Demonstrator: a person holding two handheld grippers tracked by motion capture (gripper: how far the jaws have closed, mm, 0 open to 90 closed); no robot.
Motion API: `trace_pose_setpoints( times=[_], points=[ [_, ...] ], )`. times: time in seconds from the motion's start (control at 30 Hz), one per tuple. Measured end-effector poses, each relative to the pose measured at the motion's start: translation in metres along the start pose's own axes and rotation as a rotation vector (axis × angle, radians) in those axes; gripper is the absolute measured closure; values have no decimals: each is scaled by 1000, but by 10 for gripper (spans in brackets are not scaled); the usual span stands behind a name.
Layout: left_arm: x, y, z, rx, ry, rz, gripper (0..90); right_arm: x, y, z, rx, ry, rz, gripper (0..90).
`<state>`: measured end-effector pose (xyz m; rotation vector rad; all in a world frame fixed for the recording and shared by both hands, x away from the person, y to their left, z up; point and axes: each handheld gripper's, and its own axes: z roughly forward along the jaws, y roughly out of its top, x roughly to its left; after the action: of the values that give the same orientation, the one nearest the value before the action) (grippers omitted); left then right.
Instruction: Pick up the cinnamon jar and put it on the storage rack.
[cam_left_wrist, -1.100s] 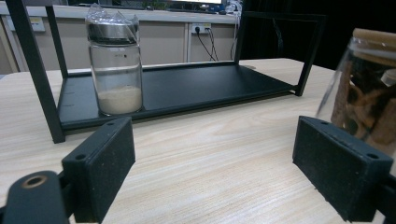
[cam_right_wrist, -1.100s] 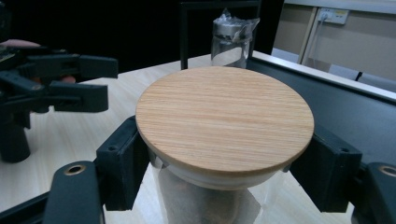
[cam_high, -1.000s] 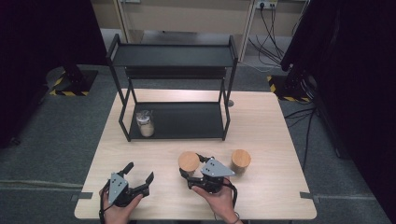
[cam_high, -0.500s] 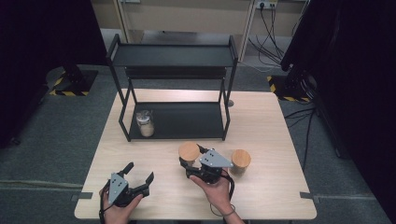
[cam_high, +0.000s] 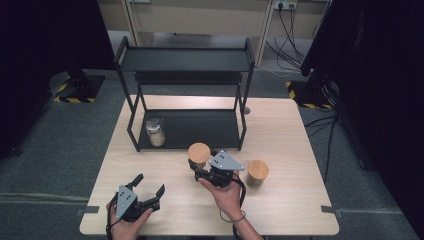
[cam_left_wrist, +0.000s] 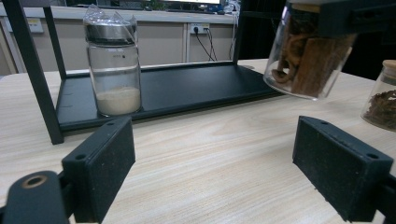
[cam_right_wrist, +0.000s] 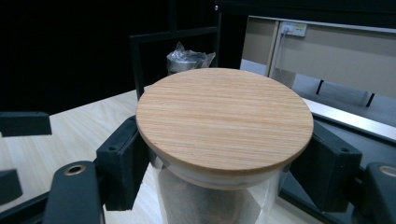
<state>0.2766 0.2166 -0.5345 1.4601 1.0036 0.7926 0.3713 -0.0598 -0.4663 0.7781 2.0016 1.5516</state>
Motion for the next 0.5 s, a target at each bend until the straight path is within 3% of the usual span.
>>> trace_pose_setpoints(
  times=[0.5],
  points=[
    [1, 0, 0, 1, -5, -4, 126, -5, 4, 18, 5, -14, 23, 264]
  ],
)
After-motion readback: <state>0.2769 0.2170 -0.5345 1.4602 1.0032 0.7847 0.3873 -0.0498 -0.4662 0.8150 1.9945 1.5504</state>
